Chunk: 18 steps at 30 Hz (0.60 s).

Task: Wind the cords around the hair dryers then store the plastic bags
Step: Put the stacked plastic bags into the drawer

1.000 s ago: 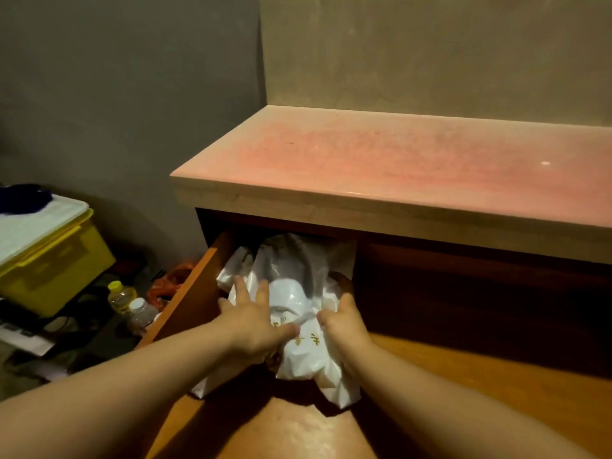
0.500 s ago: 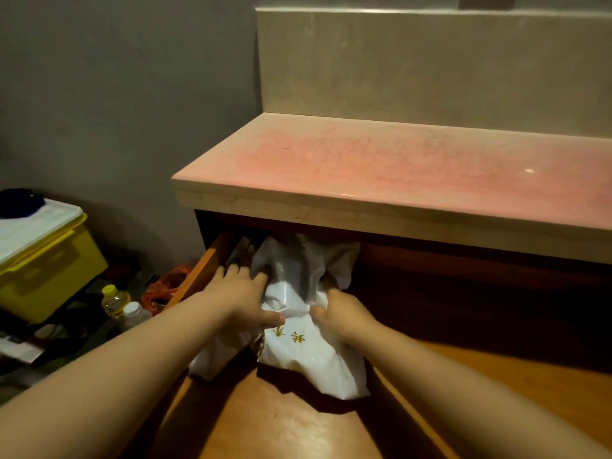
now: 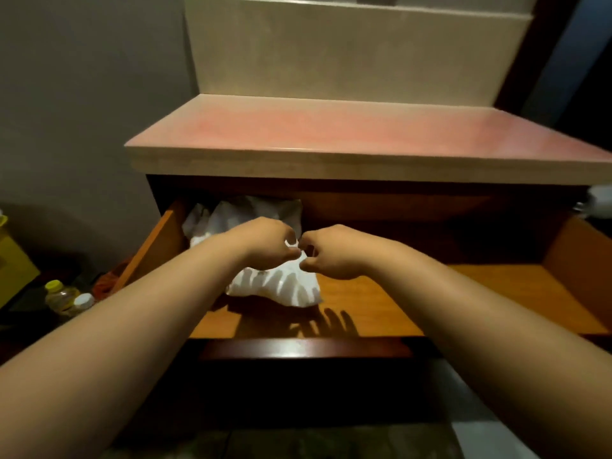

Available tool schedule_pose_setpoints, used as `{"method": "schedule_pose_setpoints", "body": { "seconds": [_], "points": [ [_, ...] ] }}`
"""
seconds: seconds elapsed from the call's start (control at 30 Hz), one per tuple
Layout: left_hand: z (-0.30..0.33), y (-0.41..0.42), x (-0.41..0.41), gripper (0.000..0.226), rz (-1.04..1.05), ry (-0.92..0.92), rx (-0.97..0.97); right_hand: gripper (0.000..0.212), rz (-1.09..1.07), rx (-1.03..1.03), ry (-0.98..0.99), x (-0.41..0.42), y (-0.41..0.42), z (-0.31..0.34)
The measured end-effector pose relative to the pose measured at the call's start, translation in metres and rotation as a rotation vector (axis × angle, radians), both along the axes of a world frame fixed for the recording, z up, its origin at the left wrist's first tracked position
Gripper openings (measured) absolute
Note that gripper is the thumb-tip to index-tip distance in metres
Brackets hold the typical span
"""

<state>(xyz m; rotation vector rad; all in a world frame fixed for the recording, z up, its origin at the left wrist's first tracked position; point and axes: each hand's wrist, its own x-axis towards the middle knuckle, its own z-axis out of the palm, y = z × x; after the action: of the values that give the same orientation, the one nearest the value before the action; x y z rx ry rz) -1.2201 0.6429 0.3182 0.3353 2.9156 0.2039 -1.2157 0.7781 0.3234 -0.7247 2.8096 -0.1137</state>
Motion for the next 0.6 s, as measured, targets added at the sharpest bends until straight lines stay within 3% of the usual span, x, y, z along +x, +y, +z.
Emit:
{"method": "schedule_pose_setpoints", "body": {
  "seconds": [0.23, 0.43, 0.6],
  "points": [
    [0.012, 0.038, 0.041, 0.025, -0.046, 0.138, 0.04, 0.013, -0.085, -0.121, 0.062, 0.049, 0.029, 0.013],
    [0.042, 0.038, 0.095, 0.025, 0.061, 0.28, 0.106, 0.015, -0.038, -0.2, 0.206, 0.086, 0.032, 0.03],
    [0.049, 0.017, 0.168, 0.027, 0.252, 0.434, 0.155, 0.021, 0.142, -0.275, 0.344, 0.137, 0.017, 0.042]
  ]
}}
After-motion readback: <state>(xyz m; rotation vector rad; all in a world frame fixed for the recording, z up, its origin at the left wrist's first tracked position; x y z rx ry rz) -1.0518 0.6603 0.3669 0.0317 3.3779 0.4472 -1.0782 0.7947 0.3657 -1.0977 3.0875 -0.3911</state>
